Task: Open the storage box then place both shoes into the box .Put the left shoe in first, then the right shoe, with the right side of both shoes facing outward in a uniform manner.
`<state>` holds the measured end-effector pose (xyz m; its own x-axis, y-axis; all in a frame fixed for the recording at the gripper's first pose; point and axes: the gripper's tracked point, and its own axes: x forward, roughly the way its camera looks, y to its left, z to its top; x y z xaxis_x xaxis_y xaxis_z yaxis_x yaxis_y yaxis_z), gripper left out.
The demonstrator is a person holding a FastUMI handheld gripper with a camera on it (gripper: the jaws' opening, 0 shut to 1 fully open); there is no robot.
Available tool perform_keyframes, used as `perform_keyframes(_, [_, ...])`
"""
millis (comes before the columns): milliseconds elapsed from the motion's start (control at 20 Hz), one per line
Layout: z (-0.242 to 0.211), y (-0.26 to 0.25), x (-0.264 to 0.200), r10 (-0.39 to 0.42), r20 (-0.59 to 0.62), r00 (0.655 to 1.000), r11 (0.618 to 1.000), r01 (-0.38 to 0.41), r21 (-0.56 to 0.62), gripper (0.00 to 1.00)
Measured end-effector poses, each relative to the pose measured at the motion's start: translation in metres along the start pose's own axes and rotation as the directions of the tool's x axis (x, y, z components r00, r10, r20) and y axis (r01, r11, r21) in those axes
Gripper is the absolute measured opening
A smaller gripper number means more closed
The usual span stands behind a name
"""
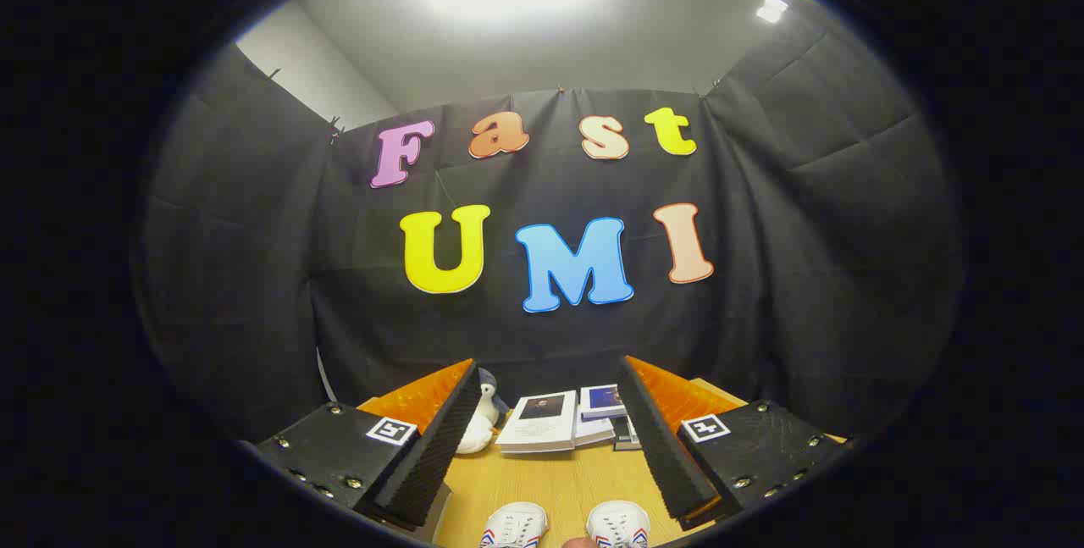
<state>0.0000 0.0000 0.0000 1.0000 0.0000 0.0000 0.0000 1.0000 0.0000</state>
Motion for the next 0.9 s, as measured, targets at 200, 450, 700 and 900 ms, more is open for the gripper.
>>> perform_keyframes(200, [0.008,0.002,-0.002,0.001,0.020,1.000,1.000,-0.001,-0.017,0.98])
perform_keyframes(450, [0.005,0.002,-0.011,0.006,0.021,1.000,1.000,-0.006,-0.030,0.98])
perform_keyframes(700, [0.003,-0.005,-0.013,0.003,0.011,1.000,1.000,-0.003,-0.025,0.98])
perform_keyframes(900, [0.002,-0.005,-0.015,0.019,0.017,1.000,1.000,-0.019,0.012,0.98])
